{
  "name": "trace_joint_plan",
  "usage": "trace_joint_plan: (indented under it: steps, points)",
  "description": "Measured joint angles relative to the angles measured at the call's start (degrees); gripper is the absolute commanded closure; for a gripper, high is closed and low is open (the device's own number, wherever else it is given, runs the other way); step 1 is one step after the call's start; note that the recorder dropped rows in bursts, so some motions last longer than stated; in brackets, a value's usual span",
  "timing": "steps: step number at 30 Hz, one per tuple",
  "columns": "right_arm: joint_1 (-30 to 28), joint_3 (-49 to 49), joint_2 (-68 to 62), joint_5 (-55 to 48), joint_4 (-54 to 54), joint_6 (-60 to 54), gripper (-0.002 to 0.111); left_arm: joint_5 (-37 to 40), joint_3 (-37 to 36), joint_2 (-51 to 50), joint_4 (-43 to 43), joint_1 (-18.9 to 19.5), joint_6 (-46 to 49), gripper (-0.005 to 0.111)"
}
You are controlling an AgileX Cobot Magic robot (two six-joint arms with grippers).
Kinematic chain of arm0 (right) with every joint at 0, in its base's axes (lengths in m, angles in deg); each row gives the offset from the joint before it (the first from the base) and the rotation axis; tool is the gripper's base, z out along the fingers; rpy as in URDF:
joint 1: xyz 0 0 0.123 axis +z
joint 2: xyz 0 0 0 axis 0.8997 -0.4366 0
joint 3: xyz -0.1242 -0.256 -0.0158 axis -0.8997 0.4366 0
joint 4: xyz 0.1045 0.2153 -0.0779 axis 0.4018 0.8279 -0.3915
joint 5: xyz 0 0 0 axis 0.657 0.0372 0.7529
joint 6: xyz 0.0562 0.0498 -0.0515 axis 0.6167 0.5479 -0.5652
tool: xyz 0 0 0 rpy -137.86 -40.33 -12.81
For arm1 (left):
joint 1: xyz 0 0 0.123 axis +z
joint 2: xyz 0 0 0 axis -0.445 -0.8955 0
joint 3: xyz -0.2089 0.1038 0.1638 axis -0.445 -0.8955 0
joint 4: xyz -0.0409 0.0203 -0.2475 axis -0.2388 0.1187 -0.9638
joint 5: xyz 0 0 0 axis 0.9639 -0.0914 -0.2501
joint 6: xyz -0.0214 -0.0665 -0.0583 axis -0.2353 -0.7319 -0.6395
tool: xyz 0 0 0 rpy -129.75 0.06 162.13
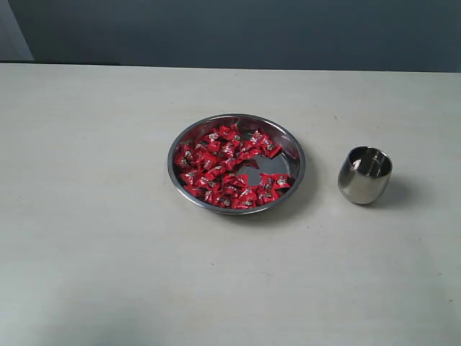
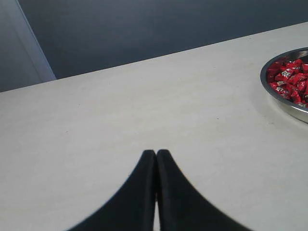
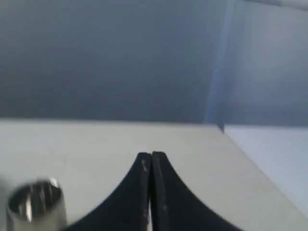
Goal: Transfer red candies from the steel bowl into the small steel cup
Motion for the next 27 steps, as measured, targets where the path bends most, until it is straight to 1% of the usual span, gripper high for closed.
trace_joint_plan:
  steps: [5, 8, 19, 21, 24, 26, 27]
  points:
    - [0.0, 0.0, 0.1, 23.5, 8.4, 3.9, 0.108, 0.0, 0.0, 0.0, 0.0, 0.0, 0.0, 0.106]
    - [0.0, 0.0, 0.1, 35.6, 10.8, 4.3, 0.108, 0.0, 0.0, 0.0, 0.0, 0.0, 0.0, 0.106]
    - [0.0, 0.0, 0.2, 60.0, 13.4, 4.7, 0.108, 0.0, 0.0, 0.0, 0.0, 0.0, 0.0, 0.106]
    - [0.0, 0.0, 0.2, 62.3, 14.5, 7.1, 0.108, 0.0, 0.0, 0.0, 0.0, 0.0, 0.0, 0.106]
    - [0.0, 0.0, 0.2, 61.9, 14.7, 19.7, 0.108, 0.0, 0.0, 0.0, 0.0, 0.0, 0.0, 0.106]
    - [0.0, 0.0, 0.2, 57.9, 12.0, 28.0, 0.108, 0.0, 0.0, 0.0, 0.0, 0.0, 0.0, 0.106]
    - [0.0, 0.0, 0.2, 54.4, 9.6, 30.3, 0.108, 0.0, 0.0, 0.0, 0.0, 0.0, 0.0, 0.106]
